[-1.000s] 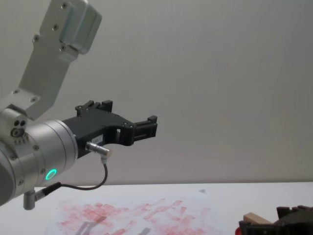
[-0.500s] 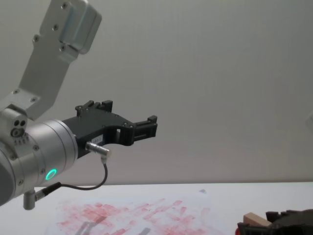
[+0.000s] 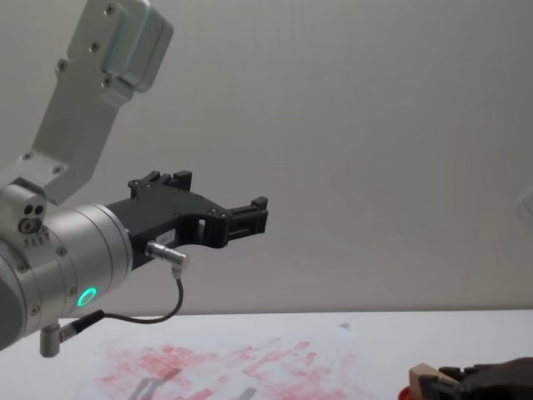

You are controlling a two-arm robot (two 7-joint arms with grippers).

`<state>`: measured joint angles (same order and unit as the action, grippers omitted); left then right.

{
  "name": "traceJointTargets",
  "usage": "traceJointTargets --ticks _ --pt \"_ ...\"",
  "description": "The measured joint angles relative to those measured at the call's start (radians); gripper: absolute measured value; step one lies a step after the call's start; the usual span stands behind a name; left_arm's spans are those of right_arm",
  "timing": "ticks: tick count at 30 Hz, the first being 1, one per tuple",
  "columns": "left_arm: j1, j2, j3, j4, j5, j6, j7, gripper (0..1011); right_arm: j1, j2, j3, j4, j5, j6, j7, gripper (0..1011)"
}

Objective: Use the one hand to pick up the stamp and affix it onto the A4 paper.

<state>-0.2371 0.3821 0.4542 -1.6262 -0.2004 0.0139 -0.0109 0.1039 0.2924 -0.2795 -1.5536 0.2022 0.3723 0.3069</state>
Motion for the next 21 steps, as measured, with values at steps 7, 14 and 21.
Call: traceJointTargets --ticks 7,14,21 --pt "0.000 0.000 0.000 0.000 0.000 0.000 0.000 1001 0.001 -0.001 -0.001 0.001 -0.001 0.001 0.001 216" --pt "0.000 0.000 0.000 0.000 0.000 0.000 0.000 1001 0.002 -0.001 -0.002 0.002 -0.002 0.001 0.002 216" --pt "0.000 0.000 0.000 0.000 0.000 0.000 0.000 1001 0.014 -0.004 -0.004 -0.004 -0.019 -0.019 0.022 216"
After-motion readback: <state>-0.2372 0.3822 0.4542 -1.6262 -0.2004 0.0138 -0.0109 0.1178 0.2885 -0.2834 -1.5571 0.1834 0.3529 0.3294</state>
